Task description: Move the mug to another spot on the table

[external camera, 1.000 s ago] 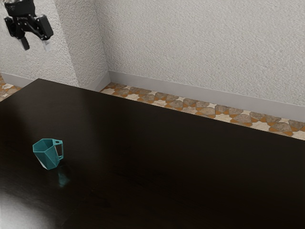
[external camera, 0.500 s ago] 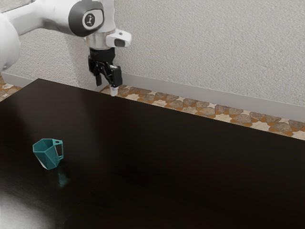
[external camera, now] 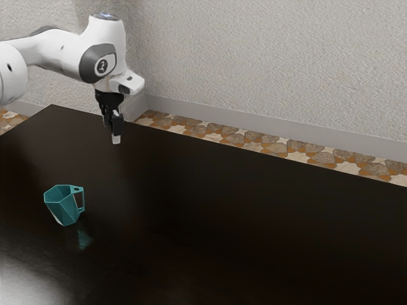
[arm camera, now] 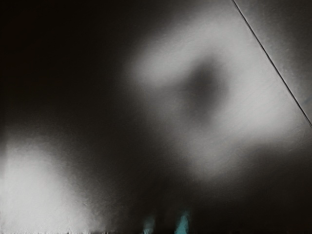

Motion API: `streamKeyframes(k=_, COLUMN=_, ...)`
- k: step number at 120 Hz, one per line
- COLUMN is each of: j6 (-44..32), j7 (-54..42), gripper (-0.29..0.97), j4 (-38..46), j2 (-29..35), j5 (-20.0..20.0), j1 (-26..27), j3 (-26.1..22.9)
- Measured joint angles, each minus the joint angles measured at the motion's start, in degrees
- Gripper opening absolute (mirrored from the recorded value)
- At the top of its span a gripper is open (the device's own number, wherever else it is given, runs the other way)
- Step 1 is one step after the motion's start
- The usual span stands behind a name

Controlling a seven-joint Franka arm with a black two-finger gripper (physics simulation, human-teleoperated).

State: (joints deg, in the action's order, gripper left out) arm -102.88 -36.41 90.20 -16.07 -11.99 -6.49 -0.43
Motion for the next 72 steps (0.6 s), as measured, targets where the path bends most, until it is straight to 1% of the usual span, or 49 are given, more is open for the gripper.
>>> streamKeyframes(k=25, j6=-8.5, j7=-8.8, gripper=0.64, j4=7.0, j2=0.3, j5=-1.8, j1=-7.8, j3=0.1)
streamKeyframes(k=32, j6=-10.2, j7=-11.0, gripper=0.64, j4=8.8, j2=0.2, j5=-2.3, j1=-9.0, j3=0.3)
streamKeyframes(k=52, j6=-12.6, j7=-15.3, gripper=0.64, j4=14.3, j2=0.3, j5=-2.8, j1=-8.6, j3=2.5)
streamKeyframes(k=72, j6=-14.2, j7=-17.0, gripper=0.63, j4=16.1, j2=-1.2, j5=-3.4, j1=-7.1, j3=4.6)
